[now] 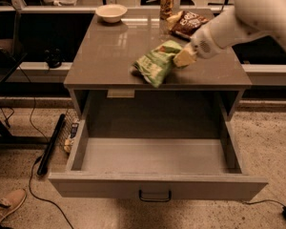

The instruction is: Place green jalapeno chip bag into top drawer

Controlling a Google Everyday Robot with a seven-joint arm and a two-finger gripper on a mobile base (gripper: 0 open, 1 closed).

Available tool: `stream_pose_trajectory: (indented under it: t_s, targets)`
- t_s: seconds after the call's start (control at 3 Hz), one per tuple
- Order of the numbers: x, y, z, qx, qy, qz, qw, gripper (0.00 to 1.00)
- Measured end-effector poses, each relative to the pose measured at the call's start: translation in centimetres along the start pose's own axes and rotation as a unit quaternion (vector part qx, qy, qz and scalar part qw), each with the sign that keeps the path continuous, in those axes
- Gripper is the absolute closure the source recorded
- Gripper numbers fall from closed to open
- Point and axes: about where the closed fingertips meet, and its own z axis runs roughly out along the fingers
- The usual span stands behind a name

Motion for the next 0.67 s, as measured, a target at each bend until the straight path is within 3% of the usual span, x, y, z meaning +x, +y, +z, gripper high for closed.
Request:
stream_pose_trajectory:
  t_s: [0.33, 0.67]
  targets:
    - [0.4, 1.5, -5.6, -0.006, -0.025, 0.007, 0.9996, 1.00]
    - [1.9, 4.7, -9.6, -0.049, -0.023, 0.016, 0.9984, 1.00]
